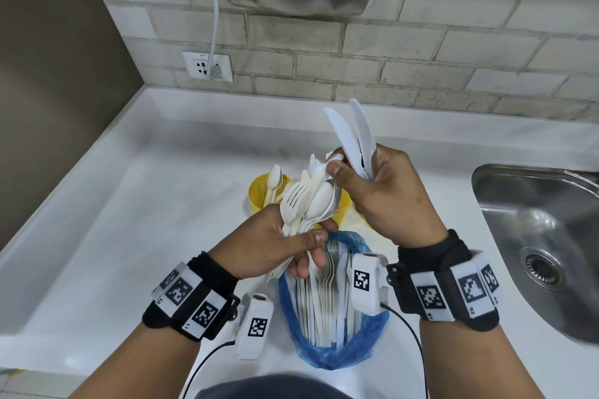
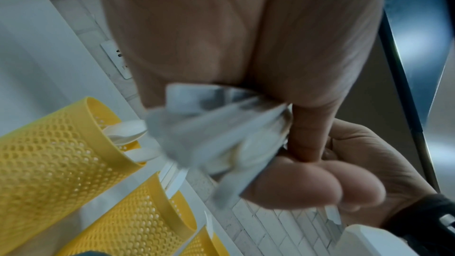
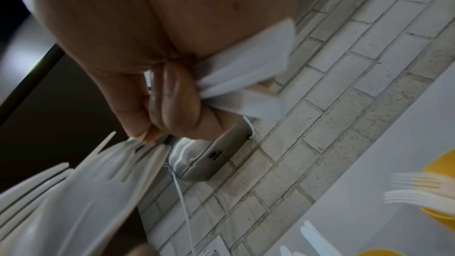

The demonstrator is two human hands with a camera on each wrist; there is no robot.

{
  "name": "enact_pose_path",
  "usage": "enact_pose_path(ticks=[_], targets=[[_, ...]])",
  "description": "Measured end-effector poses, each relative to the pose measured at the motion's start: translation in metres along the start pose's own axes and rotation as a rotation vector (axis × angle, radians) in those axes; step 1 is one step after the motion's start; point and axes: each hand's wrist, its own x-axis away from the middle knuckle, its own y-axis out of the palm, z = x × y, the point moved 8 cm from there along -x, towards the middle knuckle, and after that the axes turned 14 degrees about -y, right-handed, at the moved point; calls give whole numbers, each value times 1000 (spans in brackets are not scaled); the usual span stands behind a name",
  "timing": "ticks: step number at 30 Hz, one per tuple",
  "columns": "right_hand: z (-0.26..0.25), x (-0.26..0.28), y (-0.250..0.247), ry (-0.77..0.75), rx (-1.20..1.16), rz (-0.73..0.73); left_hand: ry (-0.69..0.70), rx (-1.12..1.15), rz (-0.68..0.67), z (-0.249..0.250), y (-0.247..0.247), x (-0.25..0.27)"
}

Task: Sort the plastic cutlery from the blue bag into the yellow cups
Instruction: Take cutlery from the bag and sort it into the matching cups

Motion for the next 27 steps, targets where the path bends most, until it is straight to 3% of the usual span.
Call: enact_pose_path(ticks=[5, 10, 12, 16, 21, 27], targets=[[3, -1, -2, 24, -31, 34, -15, -11, -2, -1, 0, 2], [8, 0, -12, 120, -317, 247, -17, -33, -19, -2, 2, 4], [9, 2, -10, 133, -362, 213, -12, -39, -27, 0, 3, 4], [7, 6, 3, 130, -216, -14, -14, -38, -36, 1, 3, 5], [14, 5, -3, 145, -354, 157, -16, -40, -39, 2, 4, 5], [18, 4, 0, 117, -305, 96, -16, -57, -47, 1, 5, 5]])
